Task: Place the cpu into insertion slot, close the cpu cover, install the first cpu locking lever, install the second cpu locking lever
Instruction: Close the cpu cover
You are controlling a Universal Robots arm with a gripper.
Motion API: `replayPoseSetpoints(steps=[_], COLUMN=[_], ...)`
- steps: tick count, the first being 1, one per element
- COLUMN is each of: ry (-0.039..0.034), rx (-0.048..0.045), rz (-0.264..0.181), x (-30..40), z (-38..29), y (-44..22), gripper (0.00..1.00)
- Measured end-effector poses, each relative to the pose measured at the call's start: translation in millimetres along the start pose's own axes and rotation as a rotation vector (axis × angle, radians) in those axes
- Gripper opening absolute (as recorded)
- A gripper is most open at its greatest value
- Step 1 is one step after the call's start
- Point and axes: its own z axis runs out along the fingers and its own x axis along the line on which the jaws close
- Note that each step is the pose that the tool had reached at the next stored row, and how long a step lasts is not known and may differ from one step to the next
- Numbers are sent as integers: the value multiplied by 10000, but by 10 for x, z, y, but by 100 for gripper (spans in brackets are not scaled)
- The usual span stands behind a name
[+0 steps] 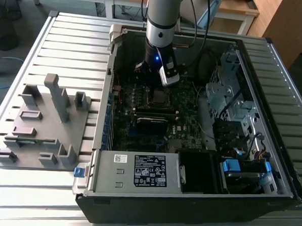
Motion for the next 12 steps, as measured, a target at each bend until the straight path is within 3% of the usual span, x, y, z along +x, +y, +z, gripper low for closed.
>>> replayPoseSetpoints(steps=[12], ry=[8], rx=[12], rz=[1], x=[5], z=[79], y=[-3], gripper=[10])
